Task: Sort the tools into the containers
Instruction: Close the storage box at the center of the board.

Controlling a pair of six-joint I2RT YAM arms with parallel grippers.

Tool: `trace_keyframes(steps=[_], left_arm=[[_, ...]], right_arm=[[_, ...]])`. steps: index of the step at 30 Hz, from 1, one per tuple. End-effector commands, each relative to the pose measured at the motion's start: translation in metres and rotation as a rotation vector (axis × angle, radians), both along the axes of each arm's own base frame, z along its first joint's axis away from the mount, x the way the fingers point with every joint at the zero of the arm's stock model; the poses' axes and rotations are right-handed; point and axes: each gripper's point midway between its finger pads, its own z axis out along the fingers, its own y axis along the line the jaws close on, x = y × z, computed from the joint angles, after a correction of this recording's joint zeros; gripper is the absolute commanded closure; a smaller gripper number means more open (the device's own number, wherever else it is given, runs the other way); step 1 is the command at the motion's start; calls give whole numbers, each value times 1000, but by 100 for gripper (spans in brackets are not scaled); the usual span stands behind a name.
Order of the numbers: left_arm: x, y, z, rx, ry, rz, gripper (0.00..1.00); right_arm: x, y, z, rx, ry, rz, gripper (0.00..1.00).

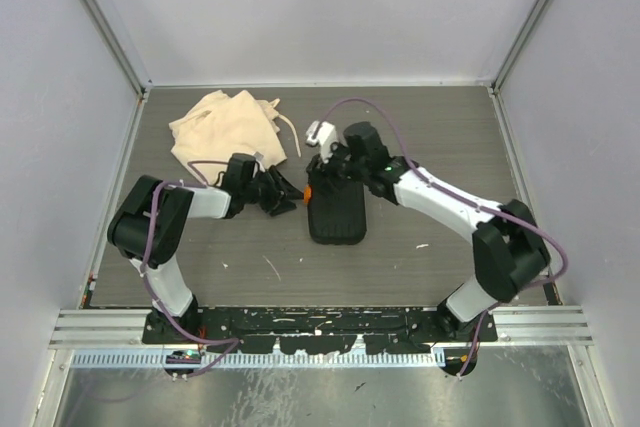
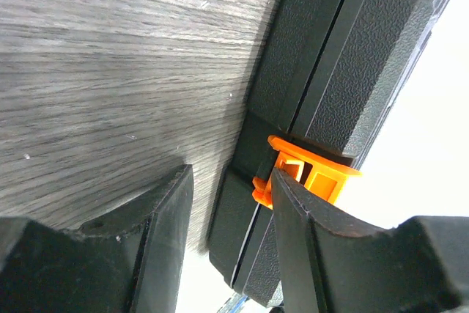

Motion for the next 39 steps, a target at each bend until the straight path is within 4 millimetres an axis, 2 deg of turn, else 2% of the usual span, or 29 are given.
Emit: trace_keyframes(steps=[1,4,7,10,15,17,20,25,30,39], left_arm=[[-10,-2,-18,61,52,-23,52],[-9,-3,-17,75,50,-26,52],[-10,0,-20,107,61,-28,53],[-10,0,-22,119,67,-29,53],[-10,0,-23,119,69,-27,54],[-9,0,-21,119,62,-27,54],[-8,-1,-18,118,58,-28,54],[-7,-3,-16,115,53,-30,54],[-7,-4,-15,115,53,-33,54],[-8,-3,-15,116,51,-33,55]], right_arm=[[36,-41,40,217,-28,-363,29],[44,-73,24,207,21,-579,29],[42,-83,3,164,93,-659,28],[37,-78,-3,181,152,-667,28],[43,-73,11,242,209,-770,23],[42,-65,17,256,222,-782,24],[32,-49,15,218,223,-780,25],[20,-37,-1,145,268,-813,25],[16,-31,-24,42,271,-840,25],[20,-21,-37,-17,278,-858,25]])
